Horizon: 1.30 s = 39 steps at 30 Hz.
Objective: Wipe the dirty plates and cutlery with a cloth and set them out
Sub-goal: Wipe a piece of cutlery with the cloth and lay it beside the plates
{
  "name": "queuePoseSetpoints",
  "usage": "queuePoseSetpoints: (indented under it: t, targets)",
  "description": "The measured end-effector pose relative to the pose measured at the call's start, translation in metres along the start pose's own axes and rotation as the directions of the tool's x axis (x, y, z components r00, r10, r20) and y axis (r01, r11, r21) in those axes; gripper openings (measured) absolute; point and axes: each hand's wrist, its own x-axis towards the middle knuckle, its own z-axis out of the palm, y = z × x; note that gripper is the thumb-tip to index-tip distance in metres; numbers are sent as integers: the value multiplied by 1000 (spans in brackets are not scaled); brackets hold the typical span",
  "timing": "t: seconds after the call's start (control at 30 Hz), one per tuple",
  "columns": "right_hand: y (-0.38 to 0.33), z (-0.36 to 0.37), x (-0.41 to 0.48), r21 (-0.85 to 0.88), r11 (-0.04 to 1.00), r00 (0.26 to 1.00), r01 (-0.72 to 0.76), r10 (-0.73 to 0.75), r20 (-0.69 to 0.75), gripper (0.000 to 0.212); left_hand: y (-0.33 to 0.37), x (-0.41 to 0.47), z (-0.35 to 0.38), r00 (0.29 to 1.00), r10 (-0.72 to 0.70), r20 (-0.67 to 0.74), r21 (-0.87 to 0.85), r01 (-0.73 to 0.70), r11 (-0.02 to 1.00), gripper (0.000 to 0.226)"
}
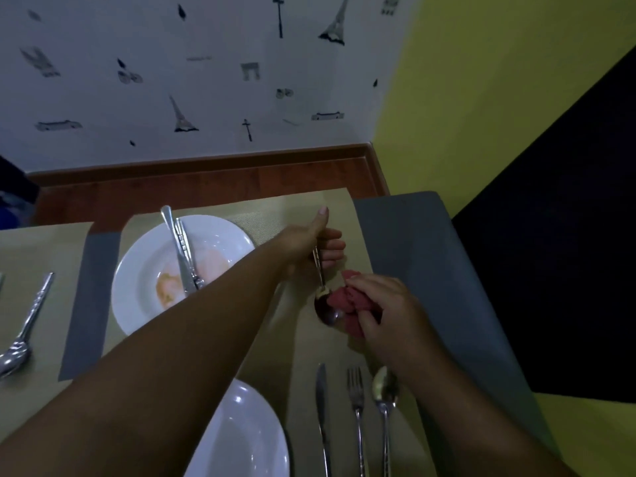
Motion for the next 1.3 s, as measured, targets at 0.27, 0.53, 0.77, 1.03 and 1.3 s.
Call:
queuePoseSetpoints:
  t: [0.27,0.53,0.77,1.03,1.3]
  targets:
    - [9,-5,-2,20,999,999,-45,44,29,47,0,17,-10,994,-96,-48,-142,88,986,55]
    - [5,-5,0,47,996,997,-69,68,41,45,11,20,-18,996,58,-70,428,-23,903,25]
    - [8,-3,-3,37,996,997,-77,76,32,47,3,31,-7,938,291,-189,421,-190,887,15]
    - [13,-4,-9,30,995,994,-97,96,48,43,-2,46,-3,870,402,-287,481,-232,846,21]
    - [-13,15,9,70,998,999,0,-3,34,49,-9,-17,-34,838,337,-430,277,-233,932,25]
